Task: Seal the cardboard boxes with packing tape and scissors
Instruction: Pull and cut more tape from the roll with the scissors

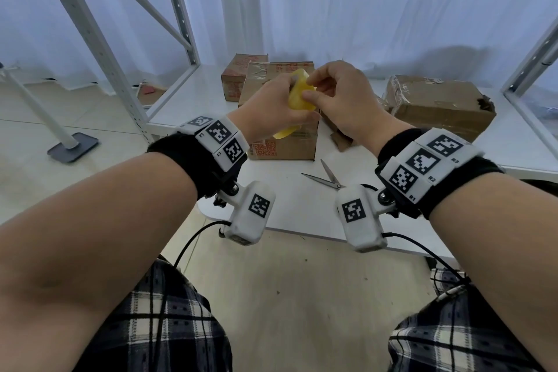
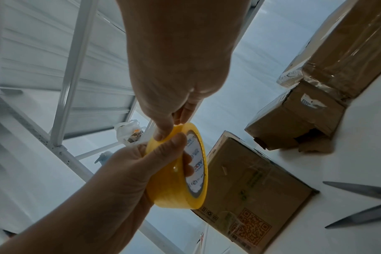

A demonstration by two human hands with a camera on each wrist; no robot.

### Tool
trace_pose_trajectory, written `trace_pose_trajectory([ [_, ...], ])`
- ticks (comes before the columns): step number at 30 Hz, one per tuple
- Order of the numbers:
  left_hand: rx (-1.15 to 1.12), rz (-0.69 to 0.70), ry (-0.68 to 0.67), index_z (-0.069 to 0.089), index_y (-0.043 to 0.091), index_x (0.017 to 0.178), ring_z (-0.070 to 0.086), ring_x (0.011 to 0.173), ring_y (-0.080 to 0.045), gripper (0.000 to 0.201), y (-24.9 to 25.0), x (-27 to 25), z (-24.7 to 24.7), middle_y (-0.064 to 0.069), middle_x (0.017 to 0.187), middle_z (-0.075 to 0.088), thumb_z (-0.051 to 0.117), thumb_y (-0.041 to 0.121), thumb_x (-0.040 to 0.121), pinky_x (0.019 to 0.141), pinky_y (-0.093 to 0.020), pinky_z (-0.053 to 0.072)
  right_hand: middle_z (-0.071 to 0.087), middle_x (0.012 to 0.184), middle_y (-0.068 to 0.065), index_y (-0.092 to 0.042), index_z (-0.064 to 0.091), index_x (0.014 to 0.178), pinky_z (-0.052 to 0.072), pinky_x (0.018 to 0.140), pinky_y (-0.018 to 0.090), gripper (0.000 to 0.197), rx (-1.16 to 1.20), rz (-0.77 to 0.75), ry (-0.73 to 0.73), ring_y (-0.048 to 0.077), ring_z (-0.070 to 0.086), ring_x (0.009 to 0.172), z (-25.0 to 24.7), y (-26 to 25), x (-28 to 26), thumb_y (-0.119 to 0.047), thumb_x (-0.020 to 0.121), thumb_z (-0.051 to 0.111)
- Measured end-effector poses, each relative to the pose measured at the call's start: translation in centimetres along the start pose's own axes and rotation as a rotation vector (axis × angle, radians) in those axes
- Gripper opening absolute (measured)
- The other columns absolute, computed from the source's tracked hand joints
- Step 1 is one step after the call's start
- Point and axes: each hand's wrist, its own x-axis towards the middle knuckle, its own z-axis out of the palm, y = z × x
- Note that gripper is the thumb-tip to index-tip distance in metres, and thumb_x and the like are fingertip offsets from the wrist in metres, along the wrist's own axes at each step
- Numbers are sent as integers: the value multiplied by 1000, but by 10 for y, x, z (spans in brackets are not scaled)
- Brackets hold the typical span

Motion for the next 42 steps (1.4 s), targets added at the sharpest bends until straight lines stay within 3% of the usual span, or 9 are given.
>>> trace_pose_trajectory([
  [2, -19, 13, 24, 55, 10, 111, 64, 88, -18, 50, 1, 1, 0, -2, 100, 63, 77, 40, 77, 76, -36, 55, 53, 102, 0, -7, 61, 109, 40, 76, 5, 27, 13, -2, -6, 6, 51, 86, 0, 1, 1, -14, 85, 70],
  [6, -5, 34, 58, 57, 10, 112, 65, 85, -15, 52, 2, 2, -1, 0, 97, 66, 74, 44, 75, 73, -34, 56, 52, 118, 1, -12, 56, 127, 46, 98, 28, 42, 71, 40, -60, 13, 52, 109, -2, 4, 1, -21, 88, 67],
  [14, 53, 58, 73, 61, 13, 102, 56, 71, 1, 31, -3, 1, -3, 12, 83, 60, 72, 34, 82, 62, -11, 41, 55, 105, -7, -11, 65, 117, 49, 88, 22, 31, 51, -33, -53, 12, 57, 100, 1, 3, -3, -12, 86, 69],
  [18, 29, 50, 62, 58, 11, 111, 57, 75, -7, 37, -3, -1, -8, 7, 87, 58, 73, 29, 82, 63, -19, 45, 56, 106, -10, -20, 62, 114, 49, 90, 25, 35, 110, 40, -60, 11, 57, 100, 0, 4, -3, 0, 86, 58],
  [23, -95, 91, 14, 54, 12, 118, 59, 87, -9, 50, 7, -8, -14, 5, 99, 58, 77, 29, 77, 67, -19, 50, 49, 123, -6, -18, 36, 143, 44, 98, 28, 64, 55, 95, -248, 16, 52, 115, -9, 14, -6, 2, 85, 56],
  [27, -91, 109, -44, 45, 18, 125, 56, 91, -4, 54, 13, -12, -12, 11, 103, 53, 75, 27, 81, 73, -15, 50, 62, 122, 10, -16, 46, 139, 46, 92, 33, 54, -168, 86, -60, 25, 59, 107, -10, 17, -1, -4, 87, 56],
  [30, 25, 182, -34, 35, 19, 135, 57, 85, -12, 66, 17, -13, -9, 0, 107, 55, 67, 21, 77, 70, -22, 50, 63, 122, 10, -19, 47, 138, 41, 88, 29, 54, -335, 104, -48, 27, 57, 111, -10, 14, 0, -5, 86, 54],
  [34, 150, 155, 80, 44, 17, 121, 54, 65, -13, 47, 21, -11, -4, 0, 85, 58, 68, 31, 82, 57, -27, 45, 63, 122, 10, -19, 48, 137, 41, 90, 31, 50, -425, 90, -91, 29, 56, 115, -5, 7, -3, -10, 88, 56],
  [42, 159, 221, 181, 38, 19, 91, 53, 60, -27, 40, 15, -14, -2, -9, 73, 60, 71, 39, 80, 55, -37, 44, 64, 121, 10, -17, 49, 136, 37, 81, 24, 47, -445, 89, -107, 26, 57, 112, -6, 5, -4, -17, 90, 60],
])
